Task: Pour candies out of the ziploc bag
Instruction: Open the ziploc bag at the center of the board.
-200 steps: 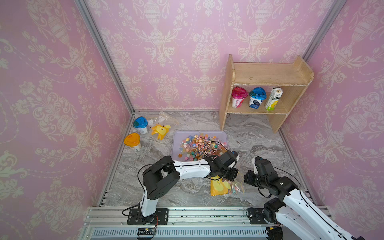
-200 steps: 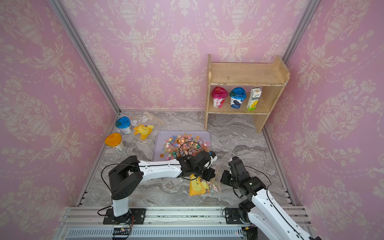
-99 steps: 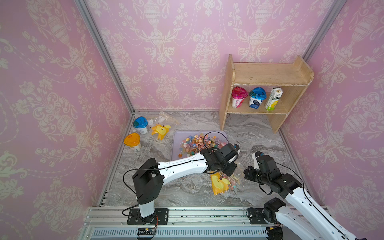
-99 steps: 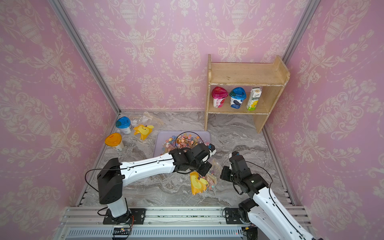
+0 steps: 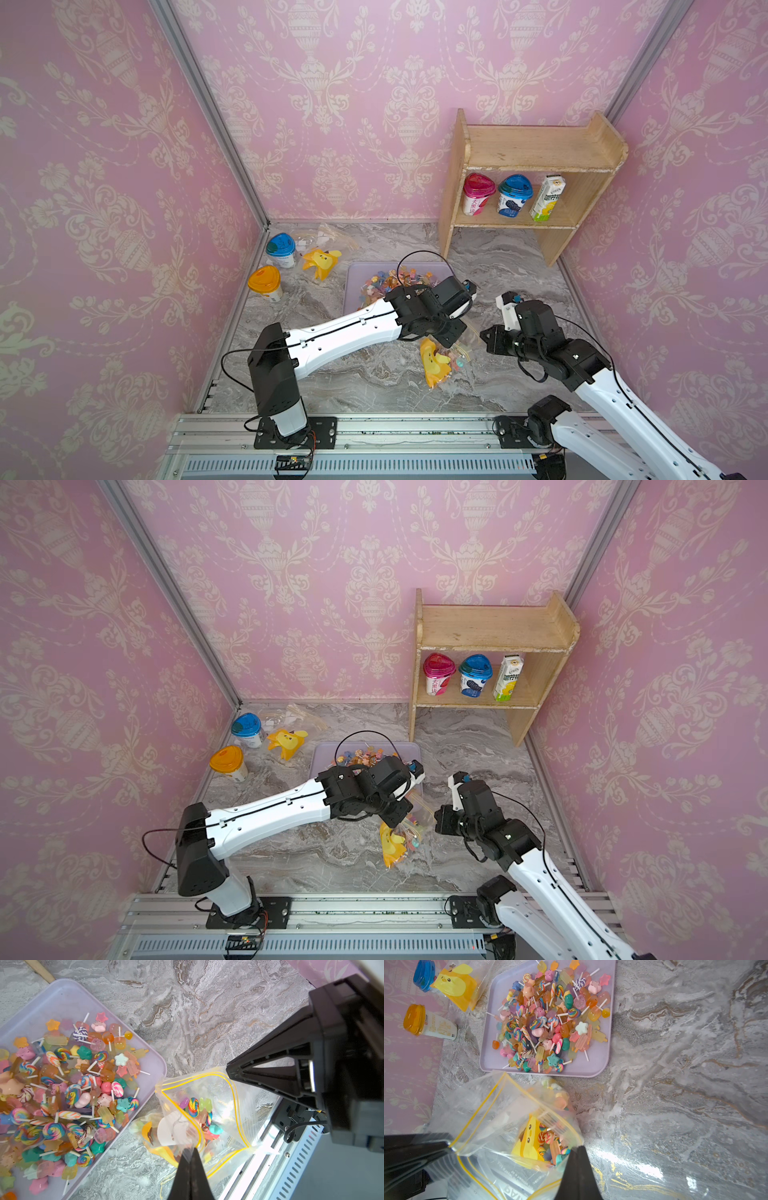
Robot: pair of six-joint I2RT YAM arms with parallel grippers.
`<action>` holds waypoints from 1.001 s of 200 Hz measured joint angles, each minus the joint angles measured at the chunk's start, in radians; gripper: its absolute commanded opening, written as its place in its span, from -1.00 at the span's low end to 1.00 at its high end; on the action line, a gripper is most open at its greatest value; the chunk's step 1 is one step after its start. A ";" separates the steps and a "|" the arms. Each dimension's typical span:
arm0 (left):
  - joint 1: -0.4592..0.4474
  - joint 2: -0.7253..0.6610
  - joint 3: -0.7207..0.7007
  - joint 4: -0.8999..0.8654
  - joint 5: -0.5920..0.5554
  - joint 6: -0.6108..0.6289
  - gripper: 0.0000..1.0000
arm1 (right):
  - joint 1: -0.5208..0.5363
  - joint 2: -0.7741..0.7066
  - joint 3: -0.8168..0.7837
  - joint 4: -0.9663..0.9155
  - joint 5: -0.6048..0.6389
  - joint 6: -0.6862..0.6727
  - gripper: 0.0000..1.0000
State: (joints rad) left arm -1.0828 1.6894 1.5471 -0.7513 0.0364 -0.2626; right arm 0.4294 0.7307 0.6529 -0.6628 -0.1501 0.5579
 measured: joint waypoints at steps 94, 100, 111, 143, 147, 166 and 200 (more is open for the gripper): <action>0.006 -0.036 0.012 -0.090 -0.032 0.047 -1.00 | 0.001 -0.026 0.031 -0.051 0.001 -0.035 -1.00; 0.007 -0.037 0.012 -0.094 -0.037 0.049 -1.00 | 0.001 -0.027 0.031 -0.054 0.003 -0.035 -1.00; 0.012 -0.039 0.012 -0.103 -0.045 0.056 -1.00 | 0.001 -0.030 0.031 -0.055 0.006 -0.035 -1.00; 0.024 -0.040 0.012 -0.113 -0.057 0.068 -1.00 | 0.001 -0.047 0.031 -0.055 0.008 -0.035 -1.00; 0.026 -0.040 0.012 -0.114 -0.062 0.068 -1.00 | 0.001 -0.051 0.031 -0.055 0.008 -0.035 -1.00; 0.029 -0.040 0.012 -0.120 -0.082 0.071 -1.00 | 0.001 -0.075 0.032 -0.053 0.006 -0.035 -1.00; 0.031 -0.039 0.012 -0.117 -0.106 0.071 -1.00 | 0.001 -0.106 0.032 -0.046 -0.021 -0.035 -1.00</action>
State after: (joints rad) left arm -1.0523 1.6505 1.5593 -0.8684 -0.0700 -0.1917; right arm 0.4301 0.6243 0.6846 -0.7090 -0.1711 0.5232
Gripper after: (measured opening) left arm 0.039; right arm 0.049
